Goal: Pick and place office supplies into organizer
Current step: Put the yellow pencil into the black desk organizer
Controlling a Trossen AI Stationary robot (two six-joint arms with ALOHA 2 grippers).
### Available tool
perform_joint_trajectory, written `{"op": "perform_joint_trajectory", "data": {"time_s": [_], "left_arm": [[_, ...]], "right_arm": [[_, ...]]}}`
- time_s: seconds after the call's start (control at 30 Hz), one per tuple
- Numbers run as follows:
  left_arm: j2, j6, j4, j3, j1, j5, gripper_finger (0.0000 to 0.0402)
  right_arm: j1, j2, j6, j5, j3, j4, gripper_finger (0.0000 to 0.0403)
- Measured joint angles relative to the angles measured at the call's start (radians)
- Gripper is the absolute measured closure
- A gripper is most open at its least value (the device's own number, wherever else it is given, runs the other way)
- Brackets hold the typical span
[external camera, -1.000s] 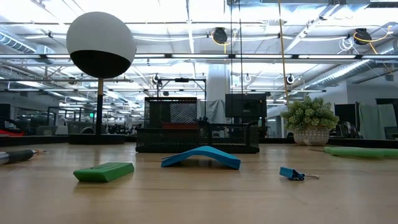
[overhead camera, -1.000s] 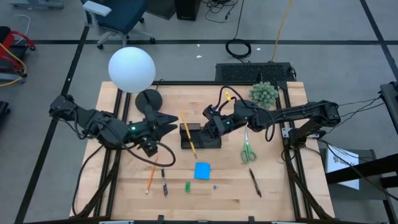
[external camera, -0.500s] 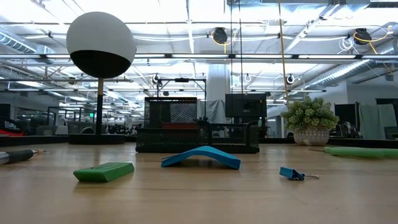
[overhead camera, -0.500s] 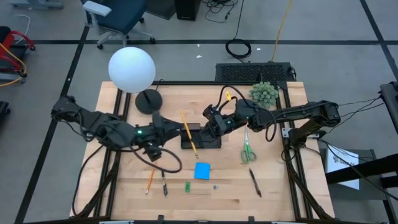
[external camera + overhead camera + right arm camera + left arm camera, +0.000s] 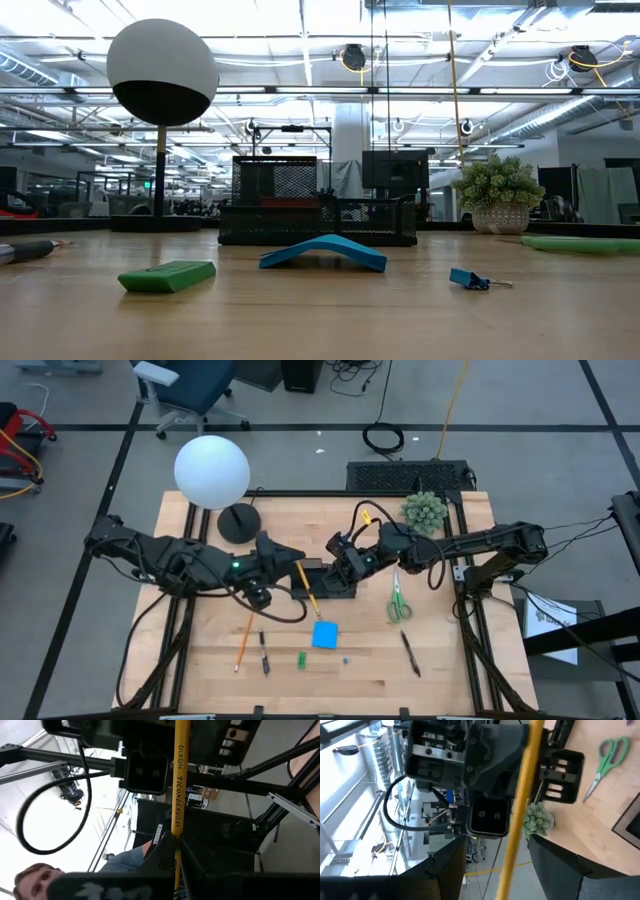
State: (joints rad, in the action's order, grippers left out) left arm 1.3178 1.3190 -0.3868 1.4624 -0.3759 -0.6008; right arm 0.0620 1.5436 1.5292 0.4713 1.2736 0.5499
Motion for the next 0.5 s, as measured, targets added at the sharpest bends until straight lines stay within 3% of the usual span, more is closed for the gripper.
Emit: {"op": "perform_joint_trajectory", "data": {"time_s": [0.5], "left_arm": [[0.043,0.011,0.018,-0.001,-0.006,0.034,0.0202]], "right_arm": [[-0.001,0.0,-0.007,-0.001,0.0,0.0,0.0403]]}}
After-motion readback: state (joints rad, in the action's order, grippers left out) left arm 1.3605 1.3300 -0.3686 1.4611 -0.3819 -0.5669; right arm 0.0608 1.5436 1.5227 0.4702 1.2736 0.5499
